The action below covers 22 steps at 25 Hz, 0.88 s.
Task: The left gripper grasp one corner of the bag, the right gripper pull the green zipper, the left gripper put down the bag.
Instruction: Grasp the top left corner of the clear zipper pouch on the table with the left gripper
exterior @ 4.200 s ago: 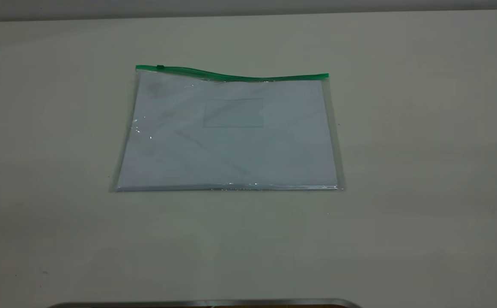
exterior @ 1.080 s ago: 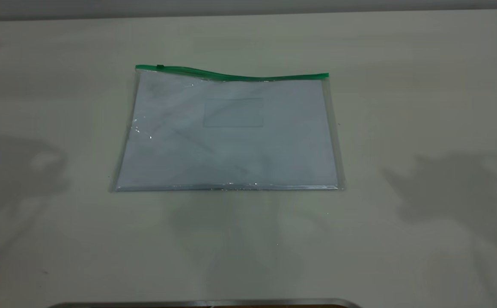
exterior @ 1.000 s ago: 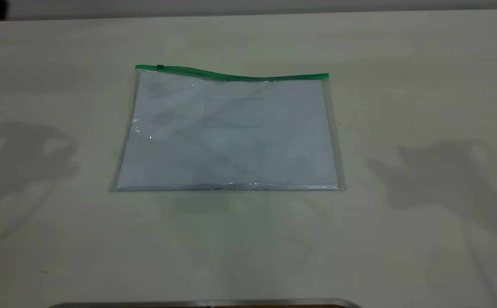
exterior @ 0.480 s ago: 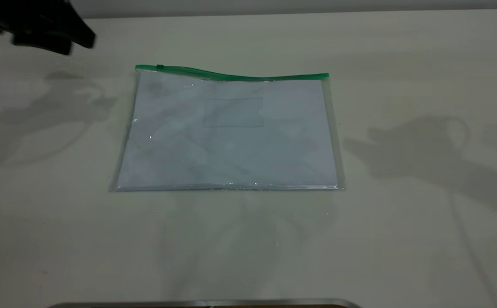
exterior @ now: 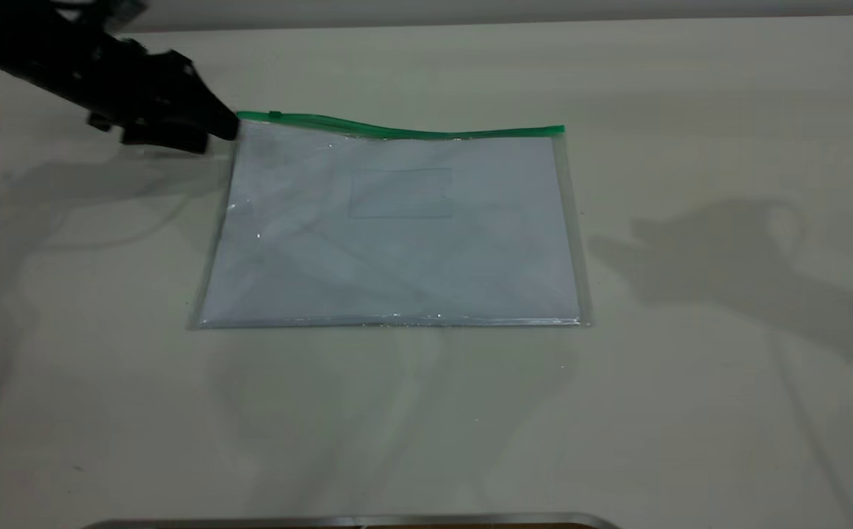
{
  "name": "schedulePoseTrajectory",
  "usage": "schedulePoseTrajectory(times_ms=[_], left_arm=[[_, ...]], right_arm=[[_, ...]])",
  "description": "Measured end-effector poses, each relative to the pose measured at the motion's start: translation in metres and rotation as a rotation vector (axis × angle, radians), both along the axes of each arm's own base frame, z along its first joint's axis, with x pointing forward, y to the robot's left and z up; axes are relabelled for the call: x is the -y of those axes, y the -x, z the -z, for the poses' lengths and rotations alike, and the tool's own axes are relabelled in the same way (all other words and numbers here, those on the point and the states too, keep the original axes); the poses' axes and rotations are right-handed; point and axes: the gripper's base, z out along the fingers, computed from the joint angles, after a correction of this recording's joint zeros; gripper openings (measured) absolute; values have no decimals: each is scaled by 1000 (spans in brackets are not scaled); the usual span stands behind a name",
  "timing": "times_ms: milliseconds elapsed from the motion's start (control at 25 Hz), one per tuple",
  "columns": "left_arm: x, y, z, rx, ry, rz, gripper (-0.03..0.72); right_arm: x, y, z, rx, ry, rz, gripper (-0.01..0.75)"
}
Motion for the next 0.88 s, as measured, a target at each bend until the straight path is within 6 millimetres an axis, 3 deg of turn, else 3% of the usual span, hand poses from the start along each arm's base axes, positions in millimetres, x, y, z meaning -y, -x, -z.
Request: schedulePoseTrajectory(times_ms=[200,600,720,880], left_arm=[[25,0,9,16,-7,43,574],[33,0,16,5,57,20,547],[34,1,16,6,60,26,457],[36,1,16,9,62,36,232]], right_arm=[[0,0,0,0,-1,1,585],[0,0,0,0,-1,1,585],[0,0,0,0,-1,1,585],[0,-1,1,-2,0,0,585]])
